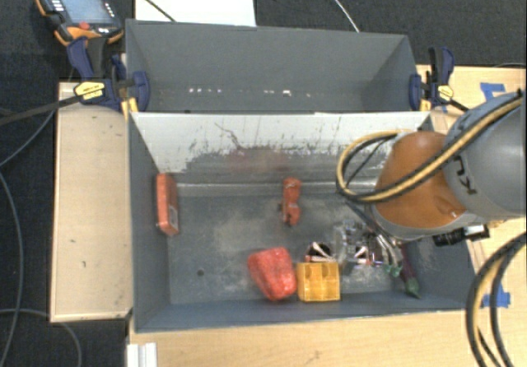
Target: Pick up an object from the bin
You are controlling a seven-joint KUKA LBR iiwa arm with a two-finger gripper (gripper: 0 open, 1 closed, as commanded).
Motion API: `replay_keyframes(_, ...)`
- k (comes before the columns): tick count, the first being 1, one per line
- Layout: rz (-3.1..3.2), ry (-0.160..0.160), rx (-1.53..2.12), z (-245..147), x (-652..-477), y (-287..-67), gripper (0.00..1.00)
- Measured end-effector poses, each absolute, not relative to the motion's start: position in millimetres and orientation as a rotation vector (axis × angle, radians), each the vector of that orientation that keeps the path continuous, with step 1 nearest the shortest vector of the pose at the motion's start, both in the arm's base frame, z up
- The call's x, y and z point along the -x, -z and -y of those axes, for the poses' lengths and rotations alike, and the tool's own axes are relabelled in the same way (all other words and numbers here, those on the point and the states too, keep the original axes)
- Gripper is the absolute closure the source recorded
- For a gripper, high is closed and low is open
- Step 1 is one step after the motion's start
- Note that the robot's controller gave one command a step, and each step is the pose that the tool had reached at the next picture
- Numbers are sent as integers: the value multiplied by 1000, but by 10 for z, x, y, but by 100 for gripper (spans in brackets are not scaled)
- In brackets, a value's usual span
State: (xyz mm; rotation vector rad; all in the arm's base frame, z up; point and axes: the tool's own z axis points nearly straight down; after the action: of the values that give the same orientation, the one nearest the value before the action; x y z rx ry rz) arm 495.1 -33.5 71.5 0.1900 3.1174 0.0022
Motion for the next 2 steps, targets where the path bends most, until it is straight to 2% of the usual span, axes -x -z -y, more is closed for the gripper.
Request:
replay_keyframes(1, -3123, 1, -85, 272, -4803, -712, 100)
replay_keyframes(2, -3091, 0, 390, -304, -5279, -823, 100)
